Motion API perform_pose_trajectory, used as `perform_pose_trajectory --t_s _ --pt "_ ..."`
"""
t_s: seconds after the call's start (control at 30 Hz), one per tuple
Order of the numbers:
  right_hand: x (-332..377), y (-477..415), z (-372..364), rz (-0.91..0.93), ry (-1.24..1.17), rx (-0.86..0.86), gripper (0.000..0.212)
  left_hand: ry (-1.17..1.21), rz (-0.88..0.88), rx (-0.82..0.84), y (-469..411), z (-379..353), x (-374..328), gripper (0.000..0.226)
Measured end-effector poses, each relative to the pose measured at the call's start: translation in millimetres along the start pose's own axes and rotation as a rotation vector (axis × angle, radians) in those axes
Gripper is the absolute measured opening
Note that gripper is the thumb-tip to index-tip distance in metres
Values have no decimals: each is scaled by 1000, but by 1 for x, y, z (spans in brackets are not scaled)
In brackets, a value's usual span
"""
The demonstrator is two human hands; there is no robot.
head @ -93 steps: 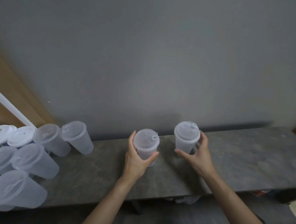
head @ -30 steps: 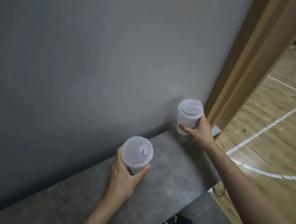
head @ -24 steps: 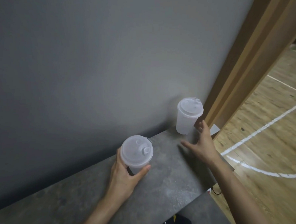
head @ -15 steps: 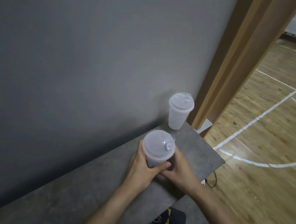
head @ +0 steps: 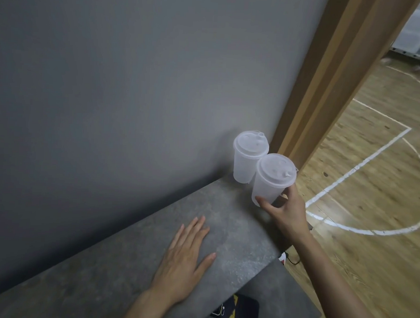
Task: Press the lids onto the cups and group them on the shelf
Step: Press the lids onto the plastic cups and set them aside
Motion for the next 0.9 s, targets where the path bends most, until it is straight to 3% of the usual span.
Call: perform_pose_trajectory --t_s 0.57,0.9 --pt "-2 1 3 -10 40 -54 78 -14 -19 -56 3 -3 3 69" --pt "-8 20 2 -99 14 17 91 0 -32 -75 3 -1 2 67"
Point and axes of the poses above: each hand's wrist, its own y-axis away from the middle knuckle, its own z-axis out of the back of the hand, x = y × z, the point moved 5 cm from there along -y, towards the middle knuckle, and after that the axes turned 13 degrees about z, right-handed, at the moved point
